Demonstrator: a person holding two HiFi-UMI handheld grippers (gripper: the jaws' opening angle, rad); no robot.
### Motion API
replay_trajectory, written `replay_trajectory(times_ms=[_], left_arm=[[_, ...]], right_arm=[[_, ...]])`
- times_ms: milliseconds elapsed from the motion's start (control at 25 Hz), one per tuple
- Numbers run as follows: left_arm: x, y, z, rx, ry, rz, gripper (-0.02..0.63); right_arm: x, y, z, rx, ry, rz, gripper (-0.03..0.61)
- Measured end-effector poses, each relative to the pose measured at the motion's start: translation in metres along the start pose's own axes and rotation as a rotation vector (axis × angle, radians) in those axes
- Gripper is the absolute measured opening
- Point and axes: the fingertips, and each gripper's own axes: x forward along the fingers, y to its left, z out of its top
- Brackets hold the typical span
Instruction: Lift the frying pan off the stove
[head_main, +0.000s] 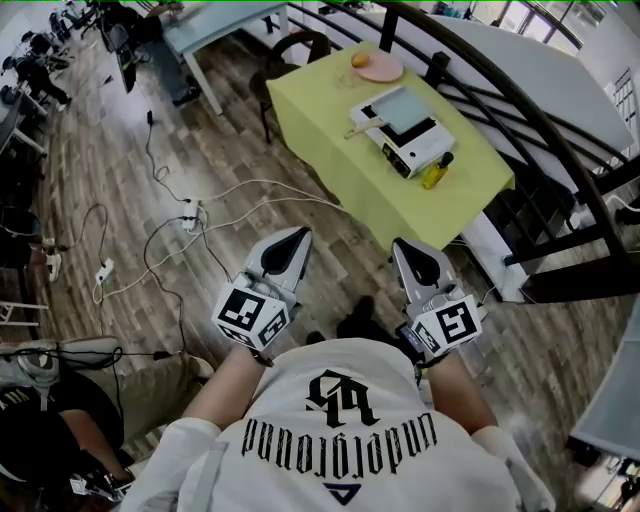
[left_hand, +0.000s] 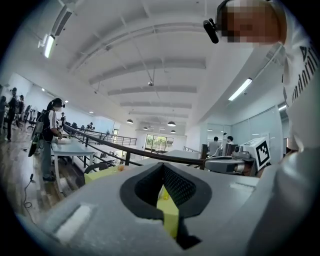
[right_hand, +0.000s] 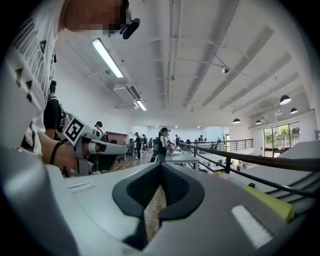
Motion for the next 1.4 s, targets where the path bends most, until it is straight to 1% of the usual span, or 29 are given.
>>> replay_trajectory(times_ms=[80, 200, 320, 440, 640, 800, 920, 1000, 1160, 1400], left_arm=[[0.021, 0.004, 0.000, 0.016, 0.009, 0.003, 0.005], [0.063, 0.006, 0.001, 0.035, 0.020, 0.012, 0.006], [0.105, 0.010, 0.004, 0.036, 0.027, 0.026, 0.006], [0.138, 0.014, 0.005, 0.030, 0.029, 0.035, 0.006], [0.174, 0.019, 0.005, 0.035, 0.026, 0.061, 0.006], [0.193, 0.023, 0.000, 0.037, 0.044, 0.055, 0.006], [0.211, 0.037, -0.002, 0.023, 0.048, 0.048, 0.005], [0.225, 0.045, -0.002, 0.023, 0.050, 0.028, 0.006], [0.256, 0.065, -0.001, 0.029, 0.049, -0.042, 0.006], [0.312, 0.126, 0.023, 0.048, 0.039, -0.171, 0.006]], right_arm=[[0.006, -0.020, -0.003, 0.005, 0.002, 0.001, 0.002], [0.014, -0.064, -0.007, 0.016, 0.005, 0.002, 0.002], [0.024, -0.108, -0.009, 0.027, 0.002, 0.009, 0.002], [0.033, -0.141, -0.009, 0.030, 0.002, 0.023, 0.002], [0.047, -0.179, -0.013, 0.028, 0.004, 0.061, 0.002], [0.057, -0.198, -0.016, 0.052, 0.001, 0.063, 0.002], [0.068, -0.209, -0.019, 0.053, 0.006, 0.059, 0.002], [0.077, -0.215, -0.022, 0.055, 0.013, 0.048, 0.002], [0.098, -0.234, -0.029, 0.055, 0.035, -0.005, 0.002], [0.156, -0.257, -0.018, 0.048, 0.039, -0.118, 0.002]])
